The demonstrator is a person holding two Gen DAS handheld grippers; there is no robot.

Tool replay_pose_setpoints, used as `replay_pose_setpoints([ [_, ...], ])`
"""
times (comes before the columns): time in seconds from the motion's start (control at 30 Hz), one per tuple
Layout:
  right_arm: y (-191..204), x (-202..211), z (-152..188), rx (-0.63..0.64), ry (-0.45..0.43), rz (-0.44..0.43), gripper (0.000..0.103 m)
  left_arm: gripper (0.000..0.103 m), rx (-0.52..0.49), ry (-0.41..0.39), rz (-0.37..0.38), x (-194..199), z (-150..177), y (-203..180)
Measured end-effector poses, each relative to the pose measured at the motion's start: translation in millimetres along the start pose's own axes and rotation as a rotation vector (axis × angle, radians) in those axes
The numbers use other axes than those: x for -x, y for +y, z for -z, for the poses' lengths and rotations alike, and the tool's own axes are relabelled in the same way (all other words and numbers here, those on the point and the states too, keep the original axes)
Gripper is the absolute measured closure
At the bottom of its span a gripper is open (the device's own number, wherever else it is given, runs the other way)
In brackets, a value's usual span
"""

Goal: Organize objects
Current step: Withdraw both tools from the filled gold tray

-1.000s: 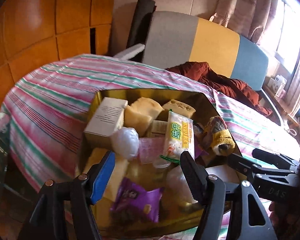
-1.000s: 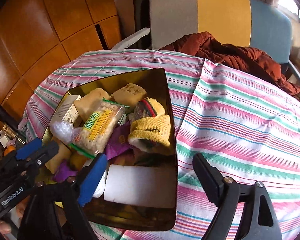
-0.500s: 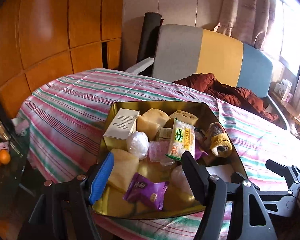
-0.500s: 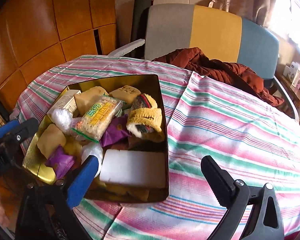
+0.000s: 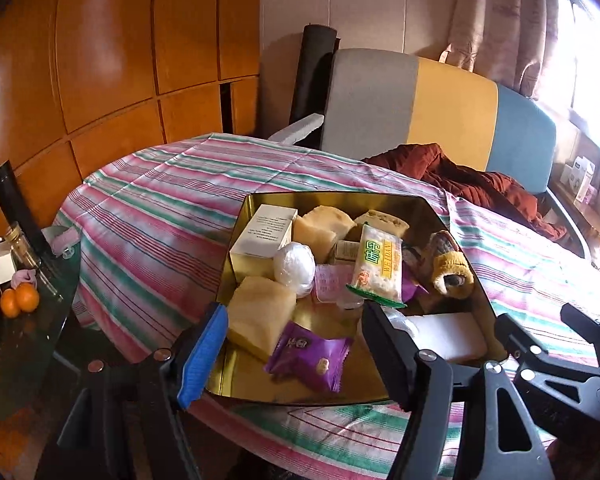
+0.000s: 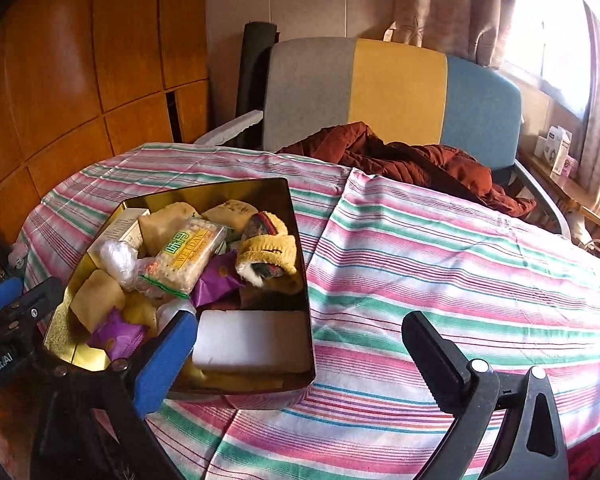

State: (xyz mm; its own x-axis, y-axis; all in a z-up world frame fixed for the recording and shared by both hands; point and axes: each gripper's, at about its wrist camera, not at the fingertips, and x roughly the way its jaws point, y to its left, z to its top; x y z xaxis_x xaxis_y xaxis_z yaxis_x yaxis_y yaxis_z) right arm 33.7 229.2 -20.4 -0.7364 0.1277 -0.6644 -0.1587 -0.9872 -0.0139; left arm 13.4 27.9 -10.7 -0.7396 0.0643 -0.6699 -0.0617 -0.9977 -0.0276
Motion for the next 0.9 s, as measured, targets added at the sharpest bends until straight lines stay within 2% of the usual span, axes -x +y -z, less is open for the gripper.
replay_pose_setpoints([
  [0.4, 11.5, -4.3, 6.0, 0.031, 0.029, -0.024, 0.000, 0.033, 0.008, 0.031, 0.020, -2.5, 2.0, 1.5],
  [0.9, 22.1, -11.6, 7.9, 0.059, 0.049, -0.032, 0.000, 0.033, -0.004, 0.029, 0.007, -5.1, 3.7, 3.3],
])
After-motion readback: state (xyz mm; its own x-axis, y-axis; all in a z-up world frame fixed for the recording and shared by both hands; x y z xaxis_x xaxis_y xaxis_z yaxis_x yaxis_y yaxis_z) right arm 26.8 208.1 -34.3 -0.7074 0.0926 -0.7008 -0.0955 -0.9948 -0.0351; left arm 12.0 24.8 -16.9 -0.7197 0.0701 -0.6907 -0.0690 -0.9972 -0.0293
